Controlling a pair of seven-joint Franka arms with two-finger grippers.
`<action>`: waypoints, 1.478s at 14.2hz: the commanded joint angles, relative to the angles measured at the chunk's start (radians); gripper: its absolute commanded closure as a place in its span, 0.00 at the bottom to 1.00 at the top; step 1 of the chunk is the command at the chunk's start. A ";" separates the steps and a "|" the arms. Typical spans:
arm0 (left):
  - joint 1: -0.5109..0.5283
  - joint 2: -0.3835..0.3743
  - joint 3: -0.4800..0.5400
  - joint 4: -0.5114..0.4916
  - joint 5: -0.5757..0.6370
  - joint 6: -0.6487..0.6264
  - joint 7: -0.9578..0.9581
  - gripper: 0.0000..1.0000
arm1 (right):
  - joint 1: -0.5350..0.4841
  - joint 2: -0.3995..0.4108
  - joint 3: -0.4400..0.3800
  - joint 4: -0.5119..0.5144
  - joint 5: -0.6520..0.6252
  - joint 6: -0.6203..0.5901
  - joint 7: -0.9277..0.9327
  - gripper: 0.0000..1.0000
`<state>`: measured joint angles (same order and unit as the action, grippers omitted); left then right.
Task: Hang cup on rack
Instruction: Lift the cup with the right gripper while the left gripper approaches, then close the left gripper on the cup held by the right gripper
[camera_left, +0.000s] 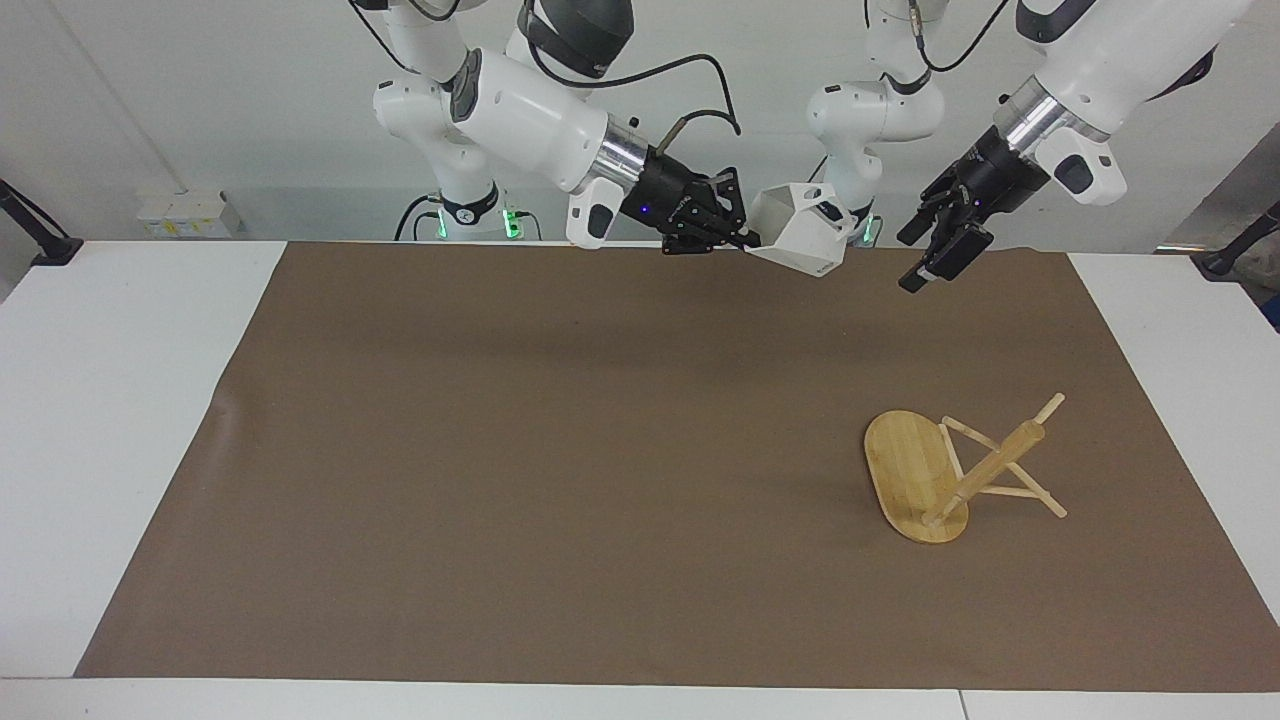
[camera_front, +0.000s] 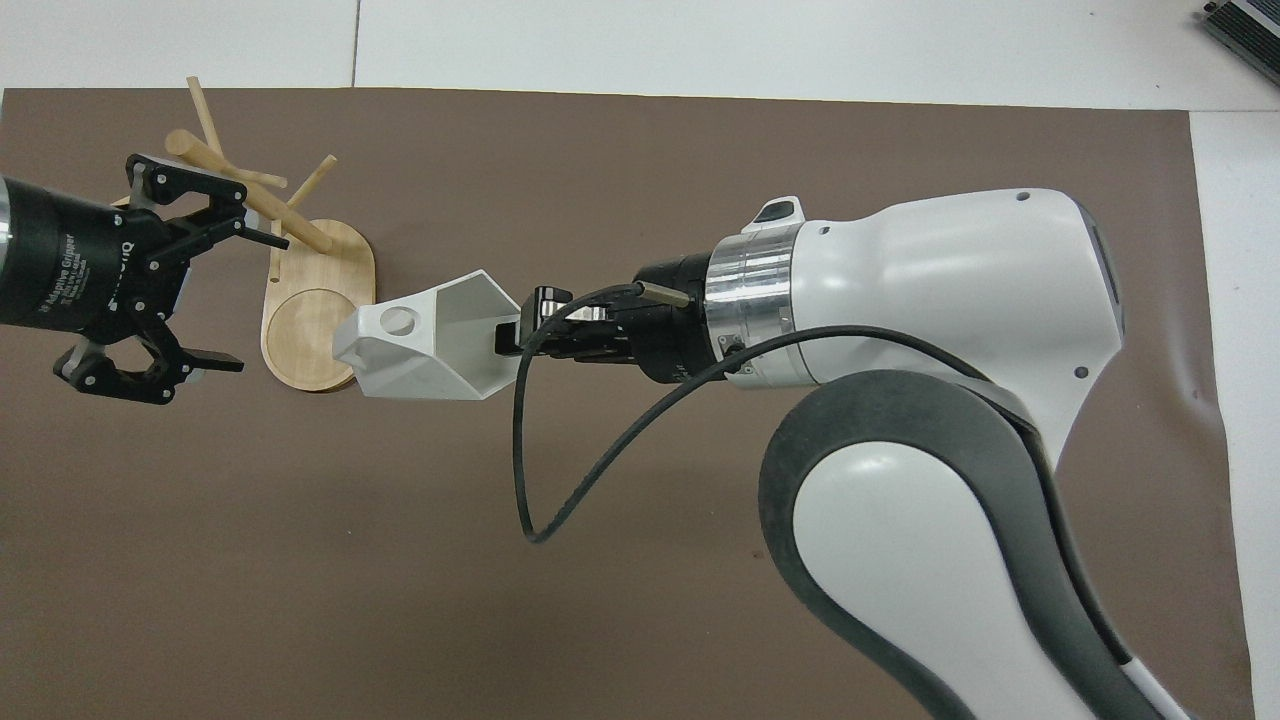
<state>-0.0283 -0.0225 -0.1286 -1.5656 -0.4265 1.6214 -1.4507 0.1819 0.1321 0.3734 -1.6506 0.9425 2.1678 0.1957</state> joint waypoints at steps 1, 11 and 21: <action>-0.019 -0.011 0.006 -0.034 -0.049 -0.003 -0.161 0.00 | 0.027 0.004 -0.001 -0.009 0.022 0.055 0.027 1.00; -0.001 -0.027 0.010 -0.128 -0.158 0.015 -0.413 0.00 | 0.021 0.015 -0.001 -0.008 0.024 0.075 0.027 1.00; -0.012 -0.045 0.009 -0.155 -0.244 -0.009 -0.448 0.00 | 0.016 0.015 -0.001 -0.006 0.024 0.075 0.027 1.00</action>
<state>-0.0348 -0.0336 -0.1264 -1.6829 -0.6434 1.6189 -1.8797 0.2032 0.1503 0.3668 -1.6535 0.9425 2.2218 0.2127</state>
